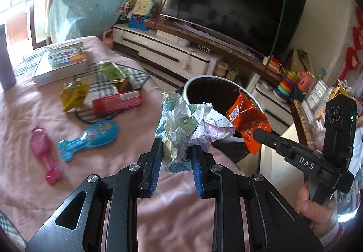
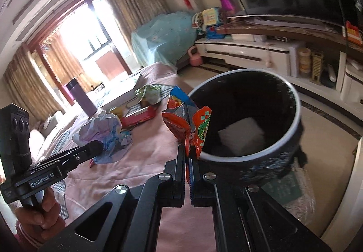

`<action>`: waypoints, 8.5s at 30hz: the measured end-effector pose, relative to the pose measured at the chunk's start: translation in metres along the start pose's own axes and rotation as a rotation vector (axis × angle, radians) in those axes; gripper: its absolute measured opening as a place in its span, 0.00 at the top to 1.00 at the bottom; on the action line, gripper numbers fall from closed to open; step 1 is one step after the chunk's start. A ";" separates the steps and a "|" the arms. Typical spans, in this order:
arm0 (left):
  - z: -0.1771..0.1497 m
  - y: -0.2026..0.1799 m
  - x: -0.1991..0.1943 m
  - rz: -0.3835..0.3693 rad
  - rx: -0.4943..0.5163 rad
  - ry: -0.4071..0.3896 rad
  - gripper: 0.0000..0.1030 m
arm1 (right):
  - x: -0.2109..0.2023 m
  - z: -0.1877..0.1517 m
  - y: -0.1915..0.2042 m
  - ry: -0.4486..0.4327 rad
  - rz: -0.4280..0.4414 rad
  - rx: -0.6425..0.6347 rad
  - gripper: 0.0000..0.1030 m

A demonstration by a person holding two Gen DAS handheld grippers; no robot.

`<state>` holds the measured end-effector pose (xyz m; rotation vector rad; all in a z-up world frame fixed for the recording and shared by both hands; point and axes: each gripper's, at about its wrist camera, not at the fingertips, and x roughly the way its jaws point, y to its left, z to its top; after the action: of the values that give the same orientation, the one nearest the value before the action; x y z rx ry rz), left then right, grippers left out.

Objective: Collect trash
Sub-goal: 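Carry the crumpled paper and orange wrapper toward the bin, then open both tools over the bin to drop the paper and wrapper, then return both open tools to the remaining items on the table, then grasp yellow snack wrapper with left tool while right tool grasps red can, then carry the yellow wrapper and red can over the bin, then open both tools over the bin to drop the wrapper and can, then return both open tools to the pink brush and blue lollipop toy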

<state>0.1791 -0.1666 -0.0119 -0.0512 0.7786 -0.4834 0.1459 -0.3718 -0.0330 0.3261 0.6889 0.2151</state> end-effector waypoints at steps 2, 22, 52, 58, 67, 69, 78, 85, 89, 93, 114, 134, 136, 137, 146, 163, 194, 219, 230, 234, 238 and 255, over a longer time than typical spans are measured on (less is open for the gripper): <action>0.003 -0.007 0.005 -0.007 0.009 0.007 0.77 | -0.004 0.001 -0.008 -0.008 -0.008 0.008 0.98; 0.040 -0.049 0.054 -0.058 0.058 0.051 0.77 | -0.004 0.027 -0.050 -0.016 -0.054 0.036 0.98; 0.033 -0.043 0.062 -0.033 0.022 0.078 0.36 | -0.004 0.046 -0.070 -0.008 -0.083 0.051 0.37; 0.012 -0.019 0.036 0.017 -0.026 0.056 0.36 | -0.014 0.036 -0.048 -0.056 -0.045 0.060 0.16; -0.015 0.031 -0.004 0.088 -0.105 0.030 0.36 | -0.005 0.020 -0.002 -0.032 0.029 0.030 0.14; -0.021 0.044 -0.012 0.103 -0.125 0.023 0.36 | -0.001 0.015 0.008 -0.018 0.043 0.023 0.13; -0.038 0.095 -0.037 0.172 -0.198 0.006 0.36 | 0.027 -0.001 0.056 0.052 0.088 -0.058 0.13; -0.033 0.118 -0.042 0.199 -0.215 -0.004 0.36 | 0.044 -0.001 0.085 0.079 0.106 -0.144 0.13; -0.025 0.127 -0.039 0.214 -0.206 -0.009 0.36 | 0.057 0.005 0.094 0.103 0.109 -0.190 0.13; -0.015 0.135 -0.034 0.227 -0.193 -0.009 0.36 | 0.074 0.012 0.103 0.122 0.111 -0.236 0.13; 0.058 0.153 0.065 0.315 -0.061 0.053 0.36 | 0.133 0.031 0.105 0.225 0.136 -0.311 0.13; 0.004 0.175 -0.018 0.173 -0.221 -0.020 0.74 | 0.195 0.048 0.153 0.312 0.109 -0.691 0.29; -0.003 0.175 -0.024 0.164 -0.236 -0.017 0.74 | 0.203 0.046 0.152 0.333 0.076 -0.718 0.28; -0.005 0.175 -0.025 0.161 -0.245 -0.015 0.74 | 0.205 0.045 0.151 0.338 0.063 -0.722 0.33; -0.025 0.166 -0.046 0.127 -0.268 -0.020 0.74 | 0.185 0.040 0.131 0.393 0.088 -0.529 0.66; -0.046 0.133 -0.061 0.106 -0.246 -0.002 0.74 | 0.158 0.007 0.122 0.336 0.115 -0.350 0.69; 0.006 -0.019 -0.003 -0.049 0.013 0.017 0.74 | 0.001 0.013 -0.018 0.053 0.036 0.016 0.69; 0.050 -0.060 0.075 -0.041 0.094 0.074 0.74 | 0.024 0.050 -0.074 0.062 -0.048 0.061 0.69; 0.052 -0.059 0.087 -0.038 0.069 0.083 0.44 | 0.038 0.060 -0.089 0.089 -0.050 0.098 0.61; 0.046 -0.055 0.081 -0.050 0.059 0.087 0.42 | 0.034 0.059 -0.090 0.075 -0.052 0.102 0.49; 0.036 -0.047 0.067 -0.042 0.048 0.078 0.38 | 0.026 0.055 -0.082 0.059 -0.044 0.099 0.41; -0.034 0.057 -0.014 0.108 -0.133 0.056 0.36 | 0.017 0.013 0.013 0.033 0.060 -0.082 0.08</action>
<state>0.1698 -0.1057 -0.0396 -0.1195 0.8628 -0.3313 0.1663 -0.3574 -0.0287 0.2656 0.7014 0.3055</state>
